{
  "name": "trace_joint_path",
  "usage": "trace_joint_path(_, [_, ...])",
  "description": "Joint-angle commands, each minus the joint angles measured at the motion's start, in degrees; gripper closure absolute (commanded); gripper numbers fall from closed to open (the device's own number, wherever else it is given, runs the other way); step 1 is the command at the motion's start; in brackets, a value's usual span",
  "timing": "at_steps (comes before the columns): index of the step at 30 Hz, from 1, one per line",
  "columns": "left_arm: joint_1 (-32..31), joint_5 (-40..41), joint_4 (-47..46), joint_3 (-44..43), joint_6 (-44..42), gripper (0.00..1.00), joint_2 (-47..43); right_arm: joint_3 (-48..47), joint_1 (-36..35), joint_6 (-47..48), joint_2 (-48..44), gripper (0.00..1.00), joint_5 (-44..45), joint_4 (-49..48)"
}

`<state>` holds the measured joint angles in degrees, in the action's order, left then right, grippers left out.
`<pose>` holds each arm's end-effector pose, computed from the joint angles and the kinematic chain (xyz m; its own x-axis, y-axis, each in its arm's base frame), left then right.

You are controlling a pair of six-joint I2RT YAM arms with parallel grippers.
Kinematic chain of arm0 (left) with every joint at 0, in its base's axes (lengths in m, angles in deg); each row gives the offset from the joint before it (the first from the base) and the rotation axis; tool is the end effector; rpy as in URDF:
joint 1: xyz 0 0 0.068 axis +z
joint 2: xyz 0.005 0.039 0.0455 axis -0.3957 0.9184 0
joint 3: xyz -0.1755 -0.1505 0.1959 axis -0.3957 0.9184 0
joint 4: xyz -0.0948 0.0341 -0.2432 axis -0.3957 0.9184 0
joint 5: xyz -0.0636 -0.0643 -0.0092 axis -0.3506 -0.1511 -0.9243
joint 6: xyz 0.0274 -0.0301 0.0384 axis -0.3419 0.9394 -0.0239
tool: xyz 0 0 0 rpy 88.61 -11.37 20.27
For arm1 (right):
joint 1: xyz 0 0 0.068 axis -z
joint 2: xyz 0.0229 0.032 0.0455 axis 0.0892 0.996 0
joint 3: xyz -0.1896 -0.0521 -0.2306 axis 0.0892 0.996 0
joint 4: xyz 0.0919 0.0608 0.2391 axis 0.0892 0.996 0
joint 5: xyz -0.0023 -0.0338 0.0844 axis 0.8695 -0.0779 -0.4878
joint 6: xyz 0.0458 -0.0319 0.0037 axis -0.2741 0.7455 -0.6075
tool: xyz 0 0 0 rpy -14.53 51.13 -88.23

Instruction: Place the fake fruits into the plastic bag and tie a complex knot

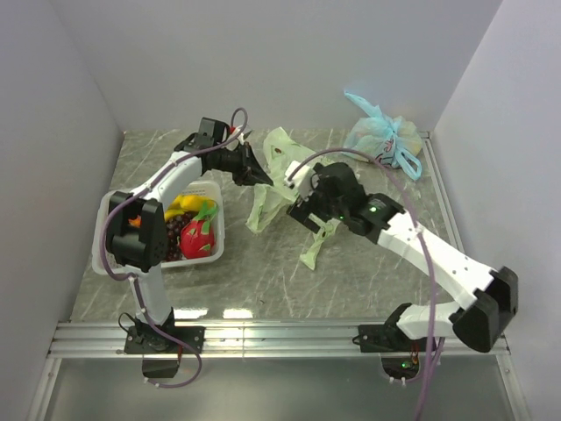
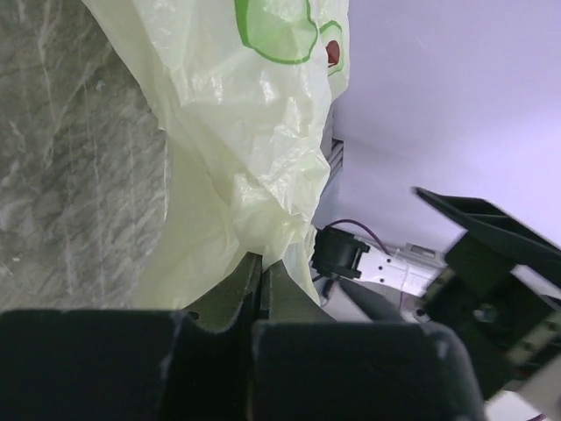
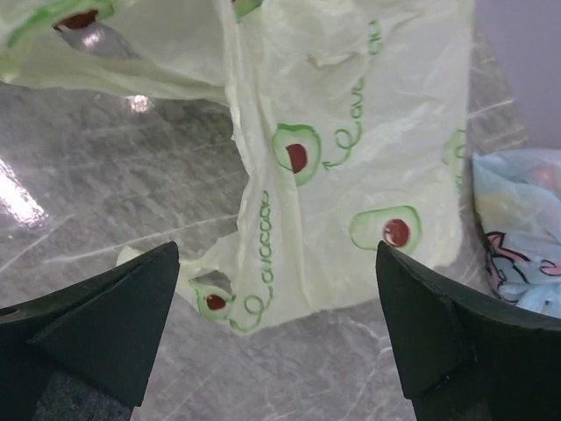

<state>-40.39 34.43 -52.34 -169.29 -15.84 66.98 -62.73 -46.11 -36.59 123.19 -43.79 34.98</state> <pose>0.4049 -0.1562 0.3008 -0.9843 -0.1150 -0.1337 0.0645 0.4709 -0.8798 0.2054 0.1767 0.3729 -0.0956 -0.6833 -0.7239 -0.7584 0.5210 -0.3916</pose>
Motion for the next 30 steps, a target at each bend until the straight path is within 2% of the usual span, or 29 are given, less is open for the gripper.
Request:
trace_joint_path(1, [-0.1, -2.9, -1.6, 0.7, 1.9, 0.97, -3.2, 0.9, -1.8, 0.9, 4.3, 0.0, 4.0, -5.0])
trace_joint_path(5, [-0.1, -3.4, -1.8, 1.6, 1.8, 0.96, -4.0, 1.2, -2.0, 0.5, 9.4, 0.0, 4.3, -6.7])
trace_joint_path(8, [-0.1, -5.9, -2.5, 2.1, 2.2, 0.97, -4.0, 4.3, -1.3, 2.8, 12.1, 0.02, 7.6, -11.3])
trace_joint_path(10, [-0.1, -7.0, -2.9, 2.1, 1.5, 0.95, -4.2, 3.0, 0.2, 2.5, 13.9, 0.22, 6.6, -9.8])
trace_joint_path(11, [-0.1, -7.8, -2.7, 2.1, 0.8, 0.93, -4.4, 2.0, 0.7, 2.0, 14.1, 0.44, 5.5, -8.5])
trace_joint_path(12, [-0.1, -7.7, -2.3, 2.0, -0.3, 0.91, -4.6, -0.1, 1.4, 0.7, 14.4, 0.58, 4.2, -7.2])
trace_joint_path(13, [-0.1, -7.6, -1.7, 1.5, -0.8, 0.79, -4.7, -1.3, 3.1, 0.1, 14.5, 0.71, 2.3, -4.4])
trace_joint_path(15, [0.6, -5.9, -0.9, 0.7, -1.4, 0.67, -5.0, -4.8, 5.1, -2.8, 14.2, 1.0, -4.0, -1.7])
trace_joint_path(17, [1.9, -4.4, -1.0, -0.9, -1.5, 0.51, -5.4, -7.8, 9.6, -5.4, 14.1, 1.0, -10.4, 2.8])
trace_joint_path(18, [4.0, -2.6, -1.6, -1.7, -1.5, 0.42, -5.7, -11.0, 11.3, -9.5, 14.2, 1.0, -18.6, 4.2])
trace_joint_path(19, [5.3, -2.0, -2.1, -3.3, -1.4, 0.33, -6.0, -12.7, 13.0, -11.9, 14.2, 1.0, -23.0, 6.3])
trace_joint_path(22, [11.1, 0.8, -6.0, -6.0, -0.6, 0.11, -8.2, -19.2, 20.1, -22.4, 15.6, 1.0, -43.4, 8.9])
trace_joint_path(24, [14.6, 1.9, -7.4, -6.9, -1.0, 0.04, -10.7, -21.7, 23.3, -31.6, 17.0, 1.0, -53.9, 8.6])
trace_joint_path(25, [15.5, 3.5, -8.3, -7.3, -1.4, 0.01, -11.5, -21.6, 24.1, -35.2, 17.1, 1.0, -56.0, 5.5])
trace_joint_path(27, [17.0, 5.4, -7.7, -7.3, -3.8, 0.01, -14.5, -18.7, 25.7, -46.3, 16.6, 1.0, -58.9, 0.9])
trace_joint_path(30, [17.0, 9.7, -5.2, -5.7, -8.5, 0.01, -18.7, -13.9, 26.2, -57.0, 15.4, 1.0, -60.8, -6.6])
